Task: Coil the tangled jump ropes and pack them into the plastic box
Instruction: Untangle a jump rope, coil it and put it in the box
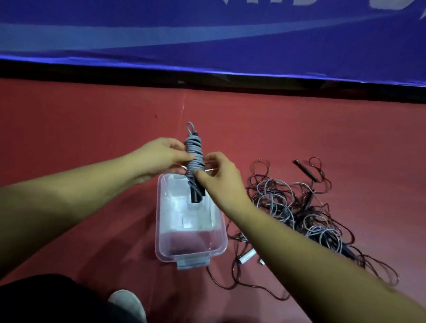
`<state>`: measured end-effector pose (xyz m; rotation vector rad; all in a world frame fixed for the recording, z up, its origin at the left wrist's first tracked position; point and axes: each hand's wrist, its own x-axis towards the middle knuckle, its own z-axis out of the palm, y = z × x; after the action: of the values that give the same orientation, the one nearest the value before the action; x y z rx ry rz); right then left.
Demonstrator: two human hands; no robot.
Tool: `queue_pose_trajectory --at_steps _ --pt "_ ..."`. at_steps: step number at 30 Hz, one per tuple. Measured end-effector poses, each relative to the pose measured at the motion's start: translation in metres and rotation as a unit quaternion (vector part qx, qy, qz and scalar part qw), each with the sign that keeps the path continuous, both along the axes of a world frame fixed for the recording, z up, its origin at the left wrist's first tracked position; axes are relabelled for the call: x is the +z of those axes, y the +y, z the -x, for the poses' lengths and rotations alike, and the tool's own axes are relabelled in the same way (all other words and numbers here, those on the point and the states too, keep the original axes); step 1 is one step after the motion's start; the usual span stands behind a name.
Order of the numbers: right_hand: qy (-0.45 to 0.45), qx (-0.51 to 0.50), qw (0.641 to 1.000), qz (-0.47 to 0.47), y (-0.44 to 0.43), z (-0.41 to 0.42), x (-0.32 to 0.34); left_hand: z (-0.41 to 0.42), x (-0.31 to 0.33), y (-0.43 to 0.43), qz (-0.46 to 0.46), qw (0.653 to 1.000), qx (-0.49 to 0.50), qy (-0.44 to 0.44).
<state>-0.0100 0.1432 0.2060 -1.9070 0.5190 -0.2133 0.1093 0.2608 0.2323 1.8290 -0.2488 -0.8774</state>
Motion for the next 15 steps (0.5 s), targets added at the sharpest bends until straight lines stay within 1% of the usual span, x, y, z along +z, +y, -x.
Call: queue_pose_trajectory --at_steps 2,4,7,9,12,15 --pt "0.028 0.017 0.999 -0.020 0.011 -0.007 -0.028 -0.012 -0.033 0.007 -0.032 0.999 0.011 0.013" --pt "0.061 0.019 0.998 -0.024 0.020 -0.015 -0.056 -0.019 -0.064 0.010 -0.068 0.998 0.001 0.009" --pt "0.105 0.002 0.994 -0.007 0.029 -0.030 -0.095 -0.029 -0.104 0.010 -0.098 0.994 -0.027 -0.035" --pt "0.127 0.003 0.992 0.007 0.035 -0.040 -0.119 -0.039 -0.123 0.009 -0.128 0.986 -0.077 -0.077" --pt "0.149 0.008 0.988 0.032 0.043 -0.052 -0.153 -0.049 -0.147 0.002 -0.208 0.955 -0.169 -0.125" --pt "0.176 0.000 0.984 0.028 0.045 -0.062 -0.180 -0.055 -0.170 -0.010 -0.238 0.949 -0.176 -0.109"
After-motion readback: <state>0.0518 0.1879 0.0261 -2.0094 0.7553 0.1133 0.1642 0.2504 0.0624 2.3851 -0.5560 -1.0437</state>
